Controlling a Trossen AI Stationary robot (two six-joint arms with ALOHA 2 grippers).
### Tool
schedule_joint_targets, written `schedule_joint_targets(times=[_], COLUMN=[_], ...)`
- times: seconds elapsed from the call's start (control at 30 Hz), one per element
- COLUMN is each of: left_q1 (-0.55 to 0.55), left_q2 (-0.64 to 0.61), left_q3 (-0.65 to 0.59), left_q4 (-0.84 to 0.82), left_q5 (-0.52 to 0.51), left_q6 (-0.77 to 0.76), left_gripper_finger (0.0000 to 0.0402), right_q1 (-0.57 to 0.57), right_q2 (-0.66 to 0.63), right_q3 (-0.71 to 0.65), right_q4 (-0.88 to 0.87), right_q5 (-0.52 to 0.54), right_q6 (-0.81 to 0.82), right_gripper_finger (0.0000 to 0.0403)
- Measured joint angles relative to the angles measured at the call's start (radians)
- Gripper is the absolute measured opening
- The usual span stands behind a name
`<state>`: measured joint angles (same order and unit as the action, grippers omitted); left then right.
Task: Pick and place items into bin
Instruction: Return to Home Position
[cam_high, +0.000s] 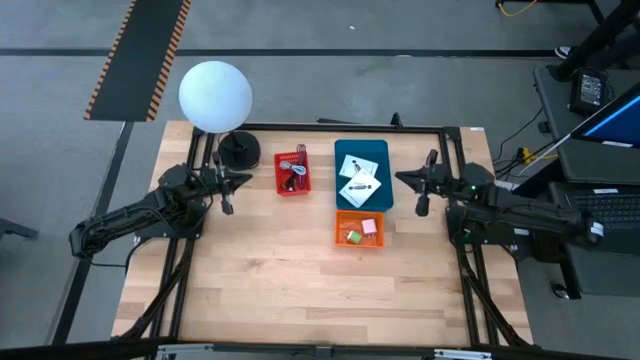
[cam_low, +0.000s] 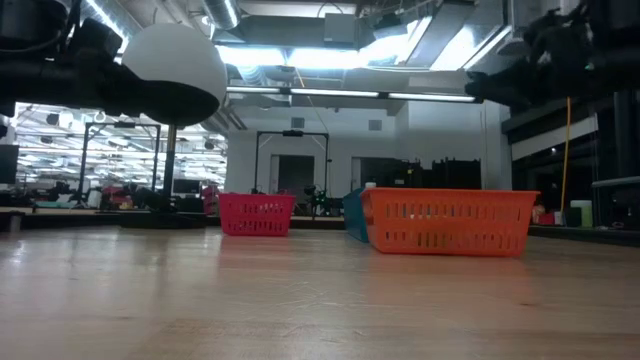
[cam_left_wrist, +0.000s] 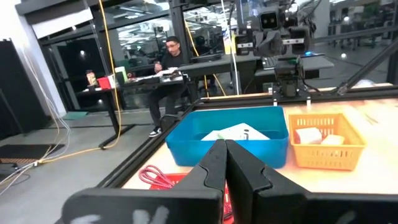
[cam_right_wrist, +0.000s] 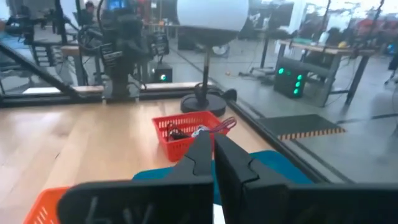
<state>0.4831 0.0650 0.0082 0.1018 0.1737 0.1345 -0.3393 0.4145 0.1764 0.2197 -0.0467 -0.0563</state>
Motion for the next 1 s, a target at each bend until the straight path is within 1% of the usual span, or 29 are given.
schedule_joint_targets(times=[0.1,0.17,0.23,0.43,0.57,0.73,1.0], left_q1=[0.000,0.000,0.000,0.000,0.000,0.000,0.000], left_q2=[0.000,0.000,0.000,0.000,0.000,0.000,0.000], left_q3=[0.000,0.000,0.000,0.000,0.000,0.000,0.000], left_q4=[0.007,0.007,0.006,0.006,0.006,0.006,0.006], left_q5=[-0.007,-0.008,-0.008,-0.008,-0.008,-0.008,-0.008], left_q6=[-0.023,-0.041,-0.057,-0.070,-0.070,-0.070,-0.069], left_gripper_finger=[0.0002,0.0002,0.0002,0.0002,0.0002,0.0002,0.0002], right_q1=[-0.017,-0.019,-0.018,-0.019,-0.019,-0.019,-0.018], right_q2=[-0.094,-0.151,-0.202,-0.324,-0.360,-0.366,-0.356], right_q3=[-0.015,-0.025,-0.043,-0.089,-0.125,-0.159,-0.170], right_q4=[-0.050,-0.092,-0.126,-0.146,-0.143,-0.132,-0.156], right_q5=[-0.016,-0.067,-0.095,-0.113,-0.130,-0.220,-0.237], right_q6=[0.002,0.007,0.020,0.001,-0.006,-0.030,0.053], right_gripper_finger=[0.0000,0.0000,0.0000,0.0000,0.0000,0.0000,0.0000])
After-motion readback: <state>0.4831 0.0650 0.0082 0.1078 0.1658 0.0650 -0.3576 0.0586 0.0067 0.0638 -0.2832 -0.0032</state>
